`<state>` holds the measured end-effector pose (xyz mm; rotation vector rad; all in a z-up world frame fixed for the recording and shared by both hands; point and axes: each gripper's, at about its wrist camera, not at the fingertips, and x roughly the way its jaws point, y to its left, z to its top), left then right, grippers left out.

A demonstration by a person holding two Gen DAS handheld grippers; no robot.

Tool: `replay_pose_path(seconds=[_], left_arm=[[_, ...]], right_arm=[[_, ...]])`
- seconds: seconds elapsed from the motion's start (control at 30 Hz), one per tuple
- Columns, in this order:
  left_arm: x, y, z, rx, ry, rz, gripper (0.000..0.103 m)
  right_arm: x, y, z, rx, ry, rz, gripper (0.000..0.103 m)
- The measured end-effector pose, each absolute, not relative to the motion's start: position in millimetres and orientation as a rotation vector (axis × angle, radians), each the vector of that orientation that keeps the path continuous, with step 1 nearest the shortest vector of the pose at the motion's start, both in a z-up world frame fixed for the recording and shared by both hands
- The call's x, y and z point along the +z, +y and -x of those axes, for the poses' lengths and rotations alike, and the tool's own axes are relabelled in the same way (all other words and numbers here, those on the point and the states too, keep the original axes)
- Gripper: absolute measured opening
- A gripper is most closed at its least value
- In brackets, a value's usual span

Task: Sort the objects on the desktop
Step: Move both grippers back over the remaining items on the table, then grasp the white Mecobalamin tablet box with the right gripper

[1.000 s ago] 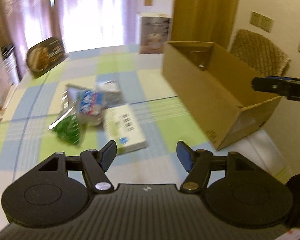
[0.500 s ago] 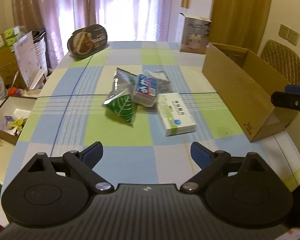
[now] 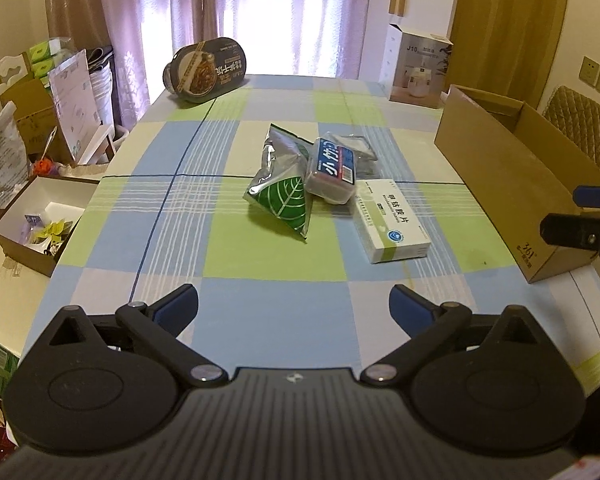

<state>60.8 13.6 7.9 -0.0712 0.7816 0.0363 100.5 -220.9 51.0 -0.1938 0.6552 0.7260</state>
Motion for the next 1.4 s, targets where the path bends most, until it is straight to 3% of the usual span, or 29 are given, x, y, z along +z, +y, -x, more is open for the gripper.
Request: replay_pose_path(seconds=[1.4], left_arm=[[-25,36,-122,0.022,0.820,-0.019,0.101]], right_arm=[[-19,-156,-158,0.735,0.849,0.163,0.101]])
